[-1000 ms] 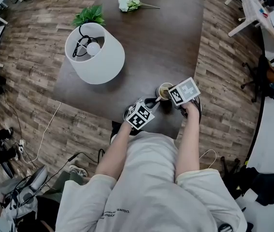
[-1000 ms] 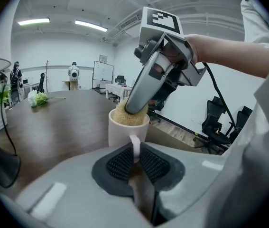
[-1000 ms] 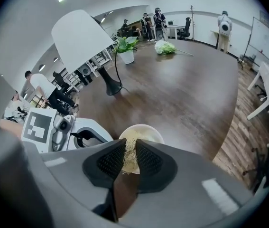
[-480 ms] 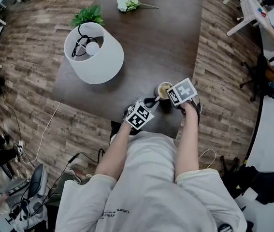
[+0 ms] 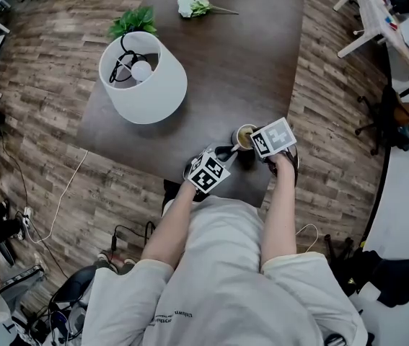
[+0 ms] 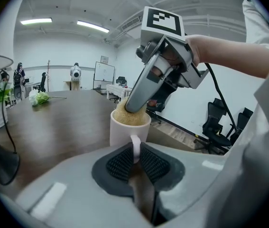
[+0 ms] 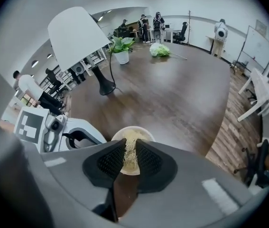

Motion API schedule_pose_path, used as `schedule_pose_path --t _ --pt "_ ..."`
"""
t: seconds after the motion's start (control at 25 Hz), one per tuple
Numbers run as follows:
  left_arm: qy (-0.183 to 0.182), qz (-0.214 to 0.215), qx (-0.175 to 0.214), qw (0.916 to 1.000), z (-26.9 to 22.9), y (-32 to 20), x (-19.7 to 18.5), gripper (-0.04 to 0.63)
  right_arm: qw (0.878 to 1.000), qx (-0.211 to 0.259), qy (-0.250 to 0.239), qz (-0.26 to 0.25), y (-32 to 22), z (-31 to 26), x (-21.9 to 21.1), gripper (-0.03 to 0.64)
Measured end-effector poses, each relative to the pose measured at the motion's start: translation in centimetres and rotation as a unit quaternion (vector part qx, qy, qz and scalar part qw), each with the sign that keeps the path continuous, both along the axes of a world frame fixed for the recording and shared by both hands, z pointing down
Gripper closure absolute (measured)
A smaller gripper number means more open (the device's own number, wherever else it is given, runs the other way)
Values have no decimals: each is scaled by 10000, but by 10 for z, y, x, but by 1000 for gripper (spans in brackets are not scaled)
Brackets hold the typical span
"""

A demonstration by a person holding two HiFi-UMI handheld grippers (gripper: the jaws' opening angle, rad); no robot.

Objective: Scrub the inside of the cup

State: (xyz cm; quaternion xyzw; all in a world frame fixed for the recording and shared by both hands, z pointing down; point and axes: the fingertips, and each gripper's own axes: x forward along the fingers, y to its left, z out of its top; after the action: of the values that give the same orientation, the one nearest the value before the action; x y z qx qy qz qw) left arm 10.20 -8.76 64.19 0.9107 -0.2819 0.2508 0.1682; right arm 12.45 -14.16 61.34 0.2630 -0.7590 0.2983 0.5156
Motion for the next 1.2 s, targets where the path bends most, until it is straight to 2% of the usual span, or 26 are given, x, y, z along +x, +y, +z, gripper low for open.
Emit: schedule_pose_path --t 0.08,0.2,0.4,0.92,1.2 --pt "-5 3 3 10000 0 -1 -1 551 9999 70 85 42 -3 -3 2 531" --pt "0 1 11 10000 -1 -1 -1 551 9994 -119 302 -117 5 -1 5 531" --pt "13 -38 -8 10000 0 -1 -1 551 9985 -347 208 -371 17 0 -4 531" --pt "-4 -36 -15 10000 0 0 -1 551 9995 -111 286 -21 6 -1 9 531" --pt "18 -53 -2 10000 -1 0 -1 551 9998 -154 -48 -123 11 -2 -7 531"
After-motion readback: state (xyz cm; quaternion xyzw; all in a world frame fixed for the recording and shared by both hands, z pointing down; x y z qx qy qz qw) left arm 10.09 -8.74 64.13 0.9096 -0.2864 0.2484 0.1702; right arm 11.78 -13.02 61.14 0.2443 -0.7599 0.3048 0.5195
